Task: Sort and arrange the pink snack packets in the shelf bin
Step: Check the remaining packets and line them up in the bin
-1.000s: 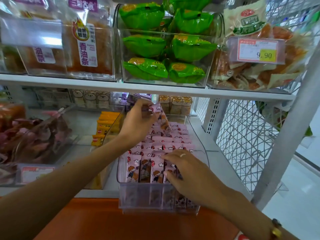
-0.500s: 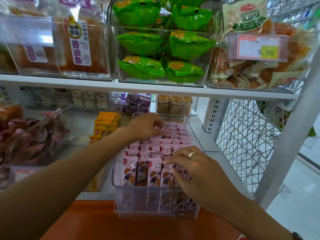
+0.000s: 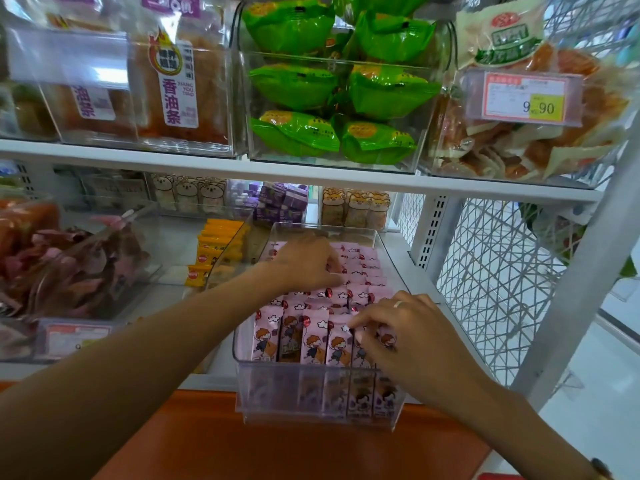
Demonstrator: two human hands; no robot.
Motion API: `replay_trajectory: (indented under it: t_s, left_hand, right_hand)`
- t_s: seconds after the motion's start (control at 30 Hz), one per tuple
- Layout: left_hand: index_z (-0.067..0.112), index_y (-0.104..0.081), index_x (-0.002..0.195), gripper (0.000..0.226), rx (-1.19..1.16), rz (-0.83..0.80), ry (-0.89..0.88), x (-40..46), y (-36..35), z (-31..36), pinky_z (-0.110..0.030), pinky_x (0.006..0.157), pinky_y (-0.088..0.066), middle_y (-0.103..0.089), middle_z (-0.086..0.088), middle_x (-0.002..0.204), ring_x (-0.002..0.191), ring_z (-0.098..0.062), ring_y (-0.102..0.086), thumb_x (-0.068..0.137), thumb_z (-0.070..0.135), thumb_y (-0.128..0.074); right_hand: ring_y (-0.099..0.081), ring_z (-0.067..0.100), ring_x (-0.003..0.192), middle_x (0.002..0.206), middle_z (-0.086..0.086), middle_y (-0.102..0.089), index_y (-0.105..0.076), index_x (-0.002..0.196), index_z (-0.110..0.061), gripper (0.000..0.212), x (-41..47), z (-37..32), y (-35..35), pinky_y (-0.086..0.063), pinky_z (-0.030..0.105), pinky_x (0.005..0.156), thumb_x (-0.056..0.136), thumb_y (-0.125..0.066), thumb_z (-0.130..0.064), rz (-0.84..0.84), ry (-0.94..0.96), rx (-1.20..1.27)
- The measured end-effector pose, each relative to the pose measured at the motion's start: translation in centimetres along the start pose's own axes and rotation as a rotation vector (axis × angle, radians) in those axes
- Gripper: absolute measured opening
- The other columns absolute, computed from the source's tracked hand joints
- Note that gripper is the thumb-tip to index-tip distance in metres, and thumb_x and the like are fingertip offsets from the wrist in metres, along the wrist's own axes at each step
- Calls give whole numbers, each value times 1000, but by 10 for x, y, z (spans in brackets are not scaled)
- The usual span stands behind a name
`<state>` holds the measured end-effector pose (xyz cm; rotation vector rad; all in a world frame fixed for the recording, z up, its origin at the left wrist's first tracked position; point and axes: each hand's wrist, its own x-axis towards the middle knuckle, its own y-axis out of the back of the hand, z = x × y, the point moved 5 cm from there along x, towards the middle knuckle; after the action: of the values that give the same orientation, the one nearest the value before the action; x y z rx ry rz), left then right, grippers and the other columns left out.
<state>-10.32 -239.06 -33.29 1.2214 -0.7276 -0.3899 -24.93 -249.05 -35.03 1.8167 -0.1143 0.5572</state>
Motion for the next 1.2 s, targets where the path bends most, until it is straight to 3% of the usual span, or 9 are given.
replay_trajectory:
  t_s: [0.13, 0.23, 0.33, 0.47, 0.6, 0.77, 0.9, 1.07, 1.2]
  left_hand:
    - [21, -69, 104, 17, -95, 143, 92, -4, 9, 1, -18, 79, -29, -63, 4, 125, 109, -11, -55, 93, 29, -59]
    - [15, -62, 109, 18, -441, 319, 205, -16, 24, -1, -19, 72, -43, -65, 0, 110, 89, -9, -57, 98, 22, -51]
    - [19, -54, 106, 14, -908, 534, 357, -45, 34, 0, -15, 65, -48, -61, 7, 95, 81, -3, -58, 100, 28, -45]
    - [25, -57, 95, 6, -1068, 762, 292, -90, 52, 14, -16, 77, -53, -66, 6, 96, 93, -5, -63, 96, 30, -53]
    - [26, -60, 93, 4, -1091, 733, 126, -118, 63, 31, -17, 74, -54, -68, 9, 90, 90, -4, -65, 92, 26, -56]
    - [27, -57, 108, 15, -1158, 653, 106, -131, 55, 27, -20, 78, -54, -66, 12, 105, 101, -4, -63, 96, 21, -51]
    - [40, -49, 115, 32, -1011, 476, 125, -136, 42, 23, -12, 70, -51, -55, 22, 110, 100, 6, -56, 89, 25, -59]
    - [37, -51, 109, 38, -689, 446, 62, -137, 39, 27, -10, 74, -49, -58, 23, 105, 95, 4, -57, 78, 35, -73]
    - [41, -55, 110, 32, -773, 448, 112, -136, 39, 20, -12, 75, -52, -62, 28, 102, 95, 11, -58, 81, 52, -62]
  right_hand:
    - [-37, -20, 86, 72, -30, -50, -68, 100, -40, 15, 2, 0, 3, -23, 4, 76, 89, -59, -35, 23, -29, 43]
    - [-42, -17, 81, 71, -31, -50, -69, 98, -38, 14, 3, -1, 6, -26, 6, 76, 88, -60, -32, 42, -49, 63]
    - [-53, -8, 80, 87, -24, -61, -68, 106, -34, 19, 6, -4, 11, -41, 17, 79, 89, -61, -27, 99, -84, 124]
    - [-53, 0, 97, 107, -17, -54, -55, 123, -34, 39, 11, -15, 20, -38, 11, 76, 86, -53, -47, 228, -131, 284]
    - [-47, -1, 109, 123, -14, -49, -41, 136, -33, 66, 16, -44, 15, -44, 17, 87, 78, -45, -65, 180, -89, 461]
    - [-61, -7, 90, 110, -9, -64, -52, 125, -24, 42, 25, -50, 6, -48, 6, 68, 85, -64, -33, 162, -180, 722]
    - [-68, 14, 98, 109, 1, -70, -55, 123, -15, 48, 27, -32, -10, -52, 34, 92, 80, -71, -30, 76, -550, 1172]
    - [-71, 13, 85, 92, 3, -74, -60, 109, -7, 40, 26, -36, -14, -53, 24, 69, 77, -70, -29, 65, -536, 1296]
    - [-68, 12, 89, 92, -5, -73, -61, 114, -13, 38, 29, -36, -11, -50, 30, 85, 79, -63, -29, 49, -468, 1340]
